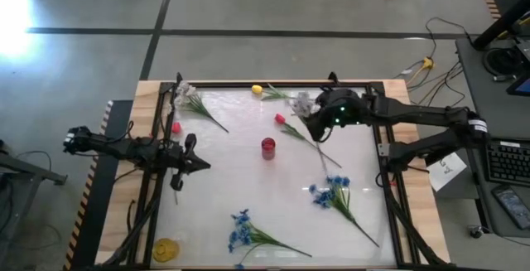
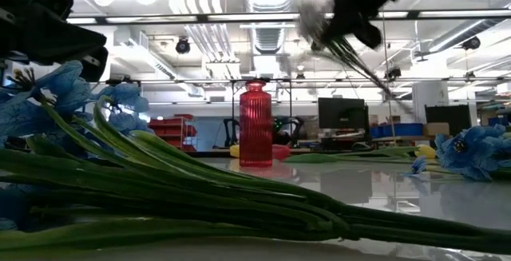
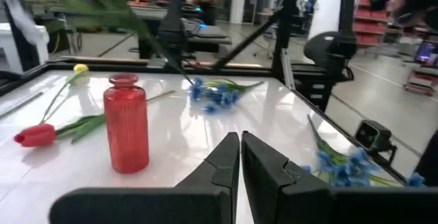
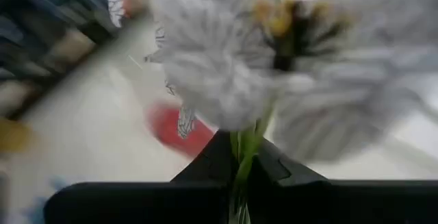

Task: Sort flowers into vase by color
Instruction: Put the right white flower into the red flower vase

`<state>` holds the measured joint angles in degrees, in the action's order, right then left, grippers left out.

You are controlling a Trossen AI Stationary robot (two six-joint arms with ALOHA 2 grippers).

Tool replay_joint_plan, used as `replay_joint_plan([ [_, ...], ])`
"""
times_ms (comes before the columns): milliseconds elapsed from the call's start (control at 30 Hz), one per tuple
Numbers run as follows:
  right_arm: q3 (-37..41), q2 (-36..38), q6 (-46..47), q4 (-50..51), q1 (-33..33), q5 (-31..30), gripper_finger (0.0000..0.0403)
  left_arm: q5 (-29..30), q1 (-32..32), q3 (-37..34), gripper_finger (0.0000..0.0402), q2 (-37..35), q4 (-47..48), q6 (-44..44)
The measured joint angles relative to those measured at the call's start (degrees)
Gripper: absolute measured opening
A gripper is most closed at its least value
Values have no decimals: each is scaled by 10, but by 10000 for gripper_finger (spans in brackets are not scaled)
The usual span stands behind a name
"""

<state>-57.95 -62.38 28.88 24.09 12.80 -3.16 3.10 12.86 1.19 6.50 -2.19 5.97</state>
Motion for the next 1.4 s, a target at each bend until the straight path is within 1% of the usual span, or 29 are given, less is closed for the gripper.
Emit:
replay_joint_plan([
  [167,-7,8,-59,-218,-22,1,13,5,0,0,5,1,0,5],
  [267,-7,-3,-91,-321,-34,-2,13,4,0,0,5,1,-12,26],
  [333,-7,-15,-112,-376,-44,-9,13,5,0,0,5,1,-39,91],
  [433,-7,-38,-146,-432,-51,-14,13,10,0,0,5,1,-114,270],
  [500,-7,-53,-161,-451,-51,-15,13,43,0,0,5,2,-167,329],
  [567,-7,-65,-171,-466,-51,-22,13,56,0,0,5,2,-221,358],
  [700,-16,-87,-200,-471,-51,-35,13,55,0,0,5,2,-318,344],
  [833,-28,-106,-214,-470,-51,-32,13,57,0,0,5,3,-361,334],
  [967,-30,-116,-223,-465,-51,-30,13,114,-1,0,5,9,-359,320],
  [1067,-29,-114,-224,-465,-52,-30,13,129,0,17,3,32,-334,318],
  [1167,-32,-111,-230,-460,-53,-30,13,157,0,69,1,74,-265,282],
  [1300,-33,-118,-230,-427,-53,-29,13,251,-1,164,1,149,-104,246],
  [1400,-33,-131,-229,-418,-57,-28,13,342,-1,248,1,204,50,256],
])
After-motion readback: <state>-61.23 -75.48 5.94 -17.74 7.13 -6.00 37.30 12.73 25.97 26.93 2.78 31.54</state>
